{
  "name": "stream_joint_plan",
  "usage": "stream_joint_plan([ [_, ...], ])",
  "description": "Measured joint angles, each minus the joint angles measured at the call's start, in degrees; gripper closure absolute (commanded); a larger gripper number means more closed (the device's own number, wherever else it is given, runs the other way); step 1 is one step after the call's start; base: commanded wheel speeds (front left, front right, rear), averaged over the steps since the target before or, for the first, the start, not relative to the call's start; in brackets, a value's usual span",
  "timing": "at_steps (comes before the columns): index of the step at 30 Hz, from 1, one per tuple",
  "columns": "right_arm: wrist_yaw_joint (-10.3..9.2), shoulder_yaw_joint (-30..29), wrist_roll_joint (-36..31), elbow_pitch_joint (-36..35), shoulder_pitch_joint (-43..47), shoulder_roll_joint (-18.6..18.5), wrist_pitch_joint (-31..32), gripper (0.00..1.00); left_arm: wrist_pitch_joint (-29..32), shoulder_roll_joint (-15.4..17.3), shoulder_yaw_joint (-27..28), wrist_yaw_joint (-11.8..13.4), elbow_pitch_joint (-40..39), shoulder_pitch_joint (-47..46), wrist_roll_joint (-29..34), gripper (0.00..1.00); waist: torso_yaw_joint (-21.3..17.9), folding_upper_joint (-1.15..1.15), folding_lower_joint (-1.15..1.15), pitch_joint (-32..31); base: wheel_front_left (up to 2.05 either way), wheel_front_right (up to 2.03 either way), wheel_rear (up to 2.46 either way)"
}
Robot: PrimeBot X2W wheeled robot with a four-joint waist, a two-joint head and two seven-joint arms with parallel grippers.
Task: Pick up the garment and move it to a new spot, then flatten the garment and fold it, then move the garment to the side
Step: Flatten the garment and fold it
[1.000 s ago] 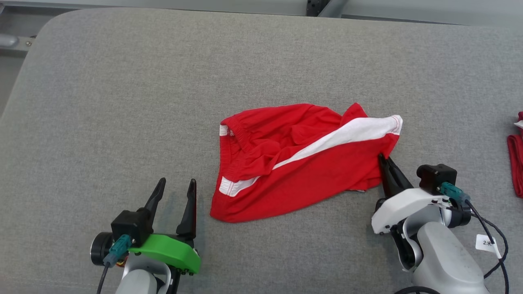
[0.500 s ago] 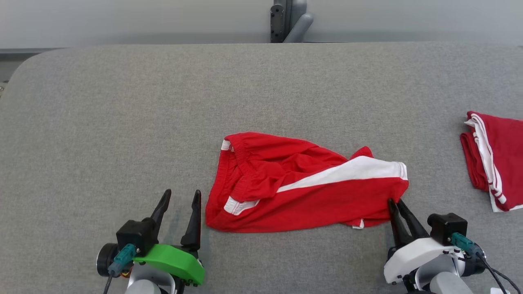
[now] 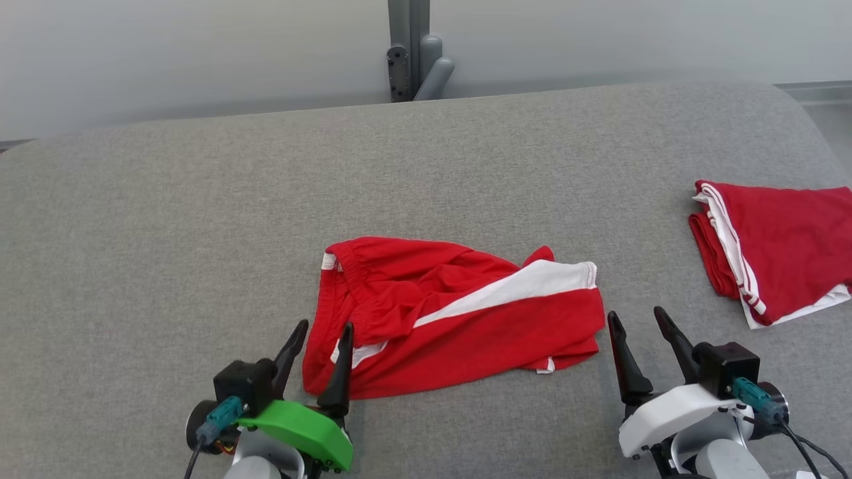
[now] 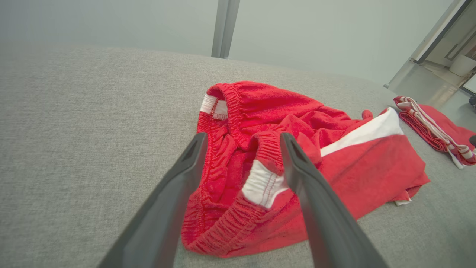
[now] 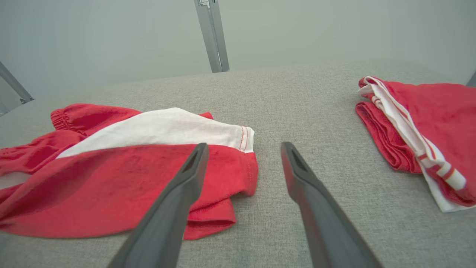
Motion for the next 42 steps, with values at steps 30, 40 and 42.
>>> stream_joint_plan([
  [30,0.0,0.21,0.21,-0.03,1.0,0.14,-0.01,0.0,11.4,0.04,-9.16,-0.41,14.59,-13.13,-13.92,0.22,-1.04,0.0,0.0,-0.83,0.0,0.0,0.0],
  [40,0.0,0.37,1.0,0.12,1.14,0.14,0.0,0.0,14.14,0.71,-9.31,-0.48,10.79,-11.82,-15.83,1.0,-1.16,0.0,0.0,-0.17,0.0,0.0,0.0],
  [42,0.0,0.36,1.0,0.1,1.12,0.14,-0.01,0.0,13.19,0.83,-9.07,-0.43,10.44,-11.8,-15.82,1.0,-1.2,0.0,0.0,-0.03,0.0,0.0,0.0],
])
